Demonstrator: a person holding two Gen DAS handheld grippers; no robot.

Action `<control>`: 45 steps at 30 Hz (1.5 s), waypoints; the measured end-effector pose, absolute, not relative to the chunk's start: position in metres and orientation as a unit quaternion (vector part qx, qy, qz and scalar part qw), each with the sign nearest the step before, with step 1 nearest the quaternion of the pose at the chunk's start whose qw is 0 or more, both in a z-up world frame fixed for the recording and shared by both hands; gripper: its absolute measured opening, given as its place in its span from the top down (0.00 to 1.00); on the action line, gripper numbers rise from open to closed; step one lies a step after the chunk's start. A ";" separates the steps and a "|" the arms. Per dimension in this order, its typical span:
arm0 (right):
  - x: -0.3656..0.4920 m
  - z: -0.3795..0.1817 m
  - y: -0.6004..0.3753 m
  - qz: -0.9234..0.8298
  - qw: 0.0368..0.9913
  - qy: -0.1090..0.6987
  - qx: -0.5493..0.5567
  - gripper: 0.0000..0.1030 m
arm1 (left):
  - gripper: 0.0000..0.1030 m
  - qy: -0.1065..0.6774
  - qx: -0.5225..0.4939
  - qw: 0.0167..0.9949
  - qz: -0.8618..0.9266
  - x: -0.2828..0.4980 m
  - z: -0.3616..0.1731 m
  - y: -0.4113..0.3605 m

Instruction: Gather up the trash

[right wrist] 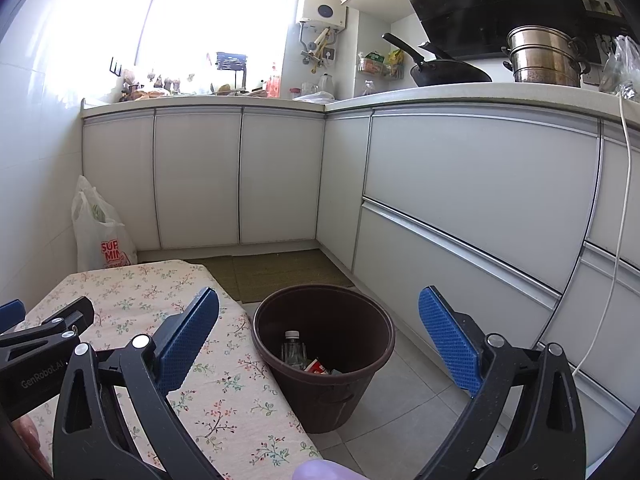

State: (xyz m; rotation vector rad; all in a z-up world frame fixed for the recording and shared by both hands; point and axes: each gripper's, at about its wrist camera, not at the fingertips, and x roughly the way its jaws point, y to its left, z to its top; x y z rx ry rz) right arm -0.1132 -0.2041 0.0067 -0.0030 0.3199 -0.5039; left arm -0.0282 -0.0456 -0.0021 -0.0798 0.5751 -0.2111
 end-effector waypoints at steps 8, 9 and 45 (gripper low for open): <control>-0.113 0.005 -0.203 -0.245 0.956 0.159 -0.002 0.07 | 0.06 0.283 -0.039 0.953 -0.104 -0.028 -0.002 -0.046; -0.113 0.005 -0.203 -0.245 0.956 0.159 -0.003 0.07 | 0.06 0.283 -0.039 0.953 -0.103 -0.028 -0.002 -0.046; -0.115 0.000 -0.207 -0.252 0.955 0.159 0.005 0.07 | 0.17 0.271 -0.019 0.956 -0.114 -0.031 -0.001 -0.054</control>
